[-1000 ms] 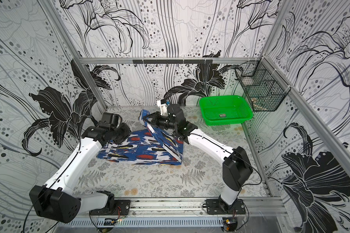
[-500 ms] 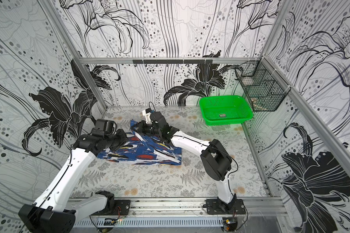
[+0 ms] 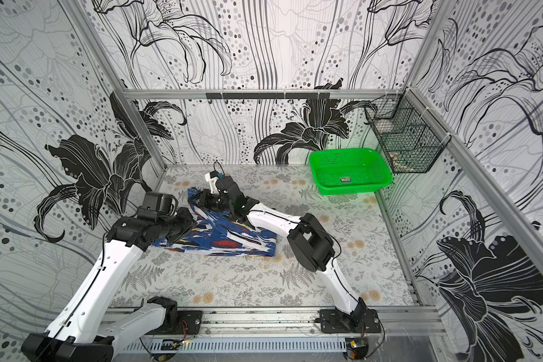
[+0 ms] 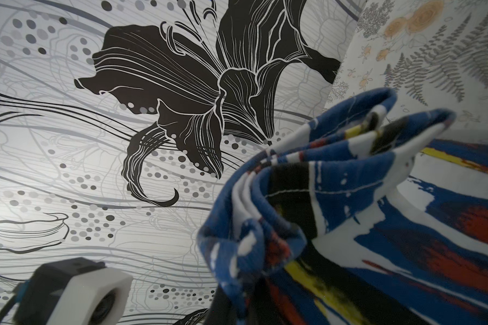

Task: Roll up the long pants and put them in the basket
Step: Fold the long pant at the center of the board.

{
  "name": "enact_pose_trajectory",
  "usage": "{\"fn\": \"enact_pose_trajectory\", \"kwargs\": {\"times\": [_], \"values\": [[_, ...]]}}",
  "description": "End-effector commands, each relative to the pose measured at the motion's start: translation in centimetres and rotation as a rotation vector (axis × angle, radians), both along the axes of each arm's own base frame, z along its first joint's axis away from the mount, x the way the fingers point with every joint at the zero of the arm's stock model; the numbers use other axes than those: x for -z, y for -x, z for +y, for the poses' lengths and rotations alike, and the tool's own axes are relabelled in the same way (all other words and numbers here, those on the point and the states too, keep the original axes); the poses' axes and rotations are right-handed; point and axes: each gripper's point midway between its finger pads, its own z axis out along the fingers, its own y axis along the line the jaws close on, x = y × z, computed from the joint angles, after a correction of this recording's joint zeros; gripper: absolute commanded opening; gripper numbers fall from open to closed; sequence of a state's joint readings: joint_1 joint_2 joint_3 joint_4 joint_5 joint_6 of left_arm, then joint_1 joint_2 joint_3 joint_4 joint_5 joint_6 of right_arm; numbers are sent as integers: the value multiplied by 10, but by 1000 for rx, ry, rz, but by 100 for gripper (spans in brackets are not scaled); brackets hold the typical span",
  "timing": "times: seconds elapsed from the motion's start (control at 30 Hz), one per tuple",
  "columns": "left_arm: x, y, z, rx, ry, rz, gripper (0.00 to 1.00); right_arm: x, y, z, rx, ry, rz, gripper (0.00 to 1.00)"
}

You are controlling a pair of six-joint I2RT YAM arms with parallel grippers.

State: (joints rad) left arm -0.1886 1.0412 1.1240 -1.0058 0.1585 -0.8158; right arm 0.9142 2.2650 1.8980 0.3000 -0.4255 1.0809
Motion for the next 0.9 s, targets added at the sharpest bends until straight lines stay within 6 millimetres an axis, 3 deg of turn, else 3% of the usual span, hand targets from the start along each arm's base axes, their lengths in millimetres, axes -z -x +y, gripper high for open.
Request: {"fn": "enact_pose_trajectory", "kwargs": {"times": [0.0, 0.17, 0.33, 0.5, 0.6, 0.67, 0.77, 0.8, 0.87], "values": [[-4, 4, 4, 13, -21, -12, 0, -7, 7, 19, -32, -39, -24, 0], [-8, 6, 5, 15, -25, -14, 0, 18, 12, 33, -52, -15, 12, 0], [-9, 9, 5, 17, -24, -19, 0, 62, 18, 44, -59, 38, 55, 0], [-10, 12, 6, 13, -19, -25, 0, 107, 32, 68, -92, 69, 103, 1], [-10, 14, 6, 12, -20, -21, 0, 121, 40, 84, -118, 63, 121, 6], [-10, 15, 7, 11, -24, -20, 0, 127, 44, 91, -128, 67, 130, 20], [-9, 15, 8, 7, -30, -19, 0, 127, 47, 94, -124, 65, 140, 76], [-9, 15, 8, 7, -31, -16, 0, 118, 48, 91, -127, 52, 131, 83], [-8, 15, 9, 6, -35, -10, 0, 88, 42, 74, -92, 40, 71, 88]]}}
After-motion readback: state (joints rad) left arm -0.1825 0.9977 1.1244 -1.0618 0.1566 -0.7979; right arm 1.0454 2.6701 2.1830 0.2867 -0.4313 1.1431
